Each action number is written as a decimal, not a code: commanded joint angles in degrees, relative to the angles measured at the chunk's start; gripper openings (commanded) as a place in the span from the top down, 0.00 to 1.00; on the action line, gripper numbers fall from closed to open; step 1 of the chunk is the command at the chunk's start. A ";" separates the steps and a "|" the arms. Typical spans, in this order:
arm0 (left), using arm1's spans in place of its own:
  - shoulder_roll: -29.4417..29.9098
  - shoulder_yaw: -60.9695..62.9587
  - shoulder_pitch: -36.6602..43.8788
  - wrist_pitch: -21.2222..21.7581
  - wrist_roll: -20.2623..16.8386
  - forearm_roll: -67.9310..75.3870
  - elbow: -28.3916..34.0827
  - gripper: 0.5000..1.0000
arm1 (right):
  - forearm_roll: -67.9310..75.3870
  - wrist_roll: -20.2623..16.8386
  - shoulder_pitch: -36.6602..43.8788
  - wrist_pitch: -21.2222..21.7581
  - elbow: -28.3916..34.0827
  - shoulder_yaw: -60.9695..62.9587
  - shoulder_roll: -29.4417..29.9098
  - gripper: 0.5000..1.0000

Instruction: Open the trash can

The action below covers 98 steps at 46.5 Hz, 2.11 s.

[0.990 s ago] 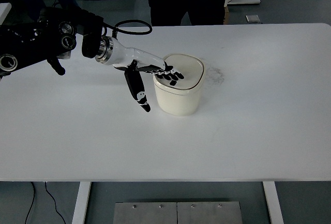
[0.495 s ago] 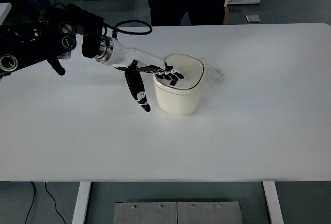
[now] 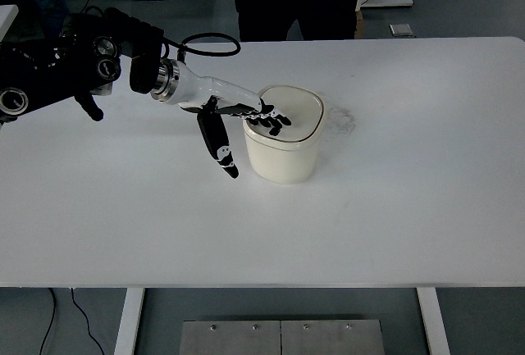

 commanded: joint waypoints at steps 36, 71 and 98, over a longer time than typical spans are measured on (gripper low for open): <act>0.35 -3.77 -2.21 0.00 0.02 -8.40 5.85 0.00 | 0.00 0.00 0.00 0.00 0.00 0.00 0.00 0.02; 2.28 -10.01 6.92 23.83 -7.09 -41.97 16.23 0.00 | 0.00 0.00 0.00 0.00 0.00 0.00 0.00 0.02; 5.45 -26.00 23.62 23.66 -14.39 -47.26 24.75 0.00 | 0.00 0.00 0.00 0.00 0.00 0.00 0.00 0.02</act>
